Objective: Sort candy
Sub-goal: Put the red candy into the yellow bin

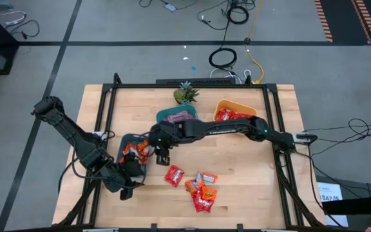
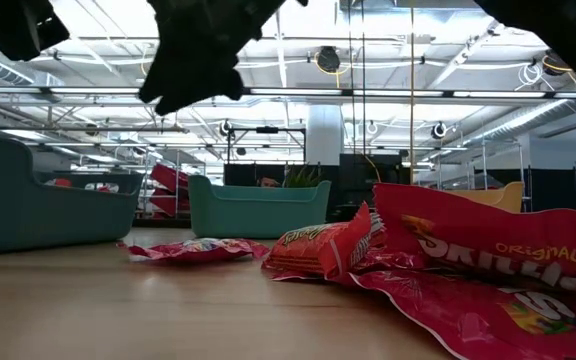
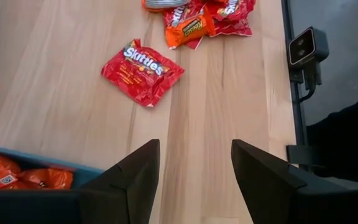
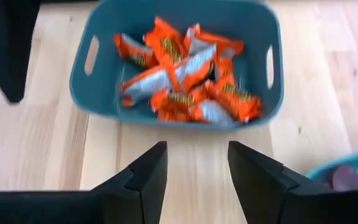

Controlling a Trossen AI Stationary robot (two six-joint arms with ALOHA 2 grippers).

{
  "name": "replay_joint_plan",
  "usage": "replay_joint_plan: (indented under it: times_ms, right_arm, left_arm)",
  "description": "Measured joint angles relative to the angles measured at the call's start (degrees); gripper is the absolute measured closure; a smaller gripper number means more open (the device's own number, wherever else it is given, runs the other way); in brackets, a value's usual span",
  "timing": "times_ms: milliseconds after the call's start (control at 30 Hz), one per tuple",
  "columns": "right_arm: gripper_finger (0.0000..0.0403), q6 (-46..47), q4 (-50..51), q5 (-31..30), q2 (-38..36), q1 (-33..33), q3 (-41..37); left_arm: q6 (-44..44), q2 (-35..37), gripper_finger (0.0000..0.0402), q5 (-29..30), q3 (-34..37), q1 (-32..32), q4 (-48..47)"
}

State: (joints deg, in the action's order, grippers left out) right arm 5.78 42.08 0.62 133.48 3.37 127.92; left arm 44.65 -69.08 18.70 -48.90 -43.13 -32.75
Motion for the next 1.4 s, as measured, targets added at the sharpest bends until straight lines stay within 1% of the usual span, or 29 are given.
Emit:
replay_joint_plan:
  times_ms: [333, 500, 633, 733, 867, 933, 1000, 1133, 1267, 1400]
  right_arm:
    - [0.0243, 2.9, 9.9, -0.6, -0.9, 2.8, 0.0]
    - [0.0243, 3.5, 12.6, -5.2, -1.1, 5.0, 0.0]
    - [0.0243, 4.1, 14.0, -6.1, -2.1, 6.6, 0.0]
    - [0.0243, 4.3, 15.4, -8.4, -3.1, 8.0, -0.4]
    - [0.0243, 5.2, 14.5, -9.6, -6.3, 9.6, -3.3]
    - [0.0243, 6.2, 13.1, -11.3, -9.0, 10.3, -6.7]
    - [0.0243, 7.6, 10.6, -11.6, -12.0, 11.1, -11.5]
    - [0.0243, 12.4, 2.1, -12.2, -20.6, 13.2, -26.1]
    - [0.0243, 21.8, -3.4, -15.3, -30.9, 16.8, -41.1]
    - [0.0243, 33.3, -3.6, -21.4, -40.1, 22.4, -52.5]
  left_arm:
    - [-0.1, 0.0, 0.0194, 1.1, 0.0, 0.0, 0.7]
    - [-0.1, 0.0, 0.0194, 2.9, 0.0, 0.0, 0.6]
    - [-0.1, 0.0, 0.0194, 3.0, 0.0, 0.0, 0.8]
    - [0.7, 0.0, 0.0194, 3.1, 0.0, 0.0, 1.3]
    - [2.9, 0.0, 0.0194, 3.4, 0.0, 0.6, 2.0]
    - [3.1, 0.0, 0.0194, 3.4, 0.0, 1.0, 2.8]
    - [3.0, 0.0, 0.0194, 3.4, 0.0, 1.6, 3.4]
    - [3.0, -0.3, 0.0194, 3.2, 0.0, 3.4, 4.2]
    - [2.5, -1.3, 0.0194, 2.8, 0.0, 5.9, 4.8]
    - [-2.1, -4.5, 0.0194, -1.7, -1.3, 9.4, 4.7]
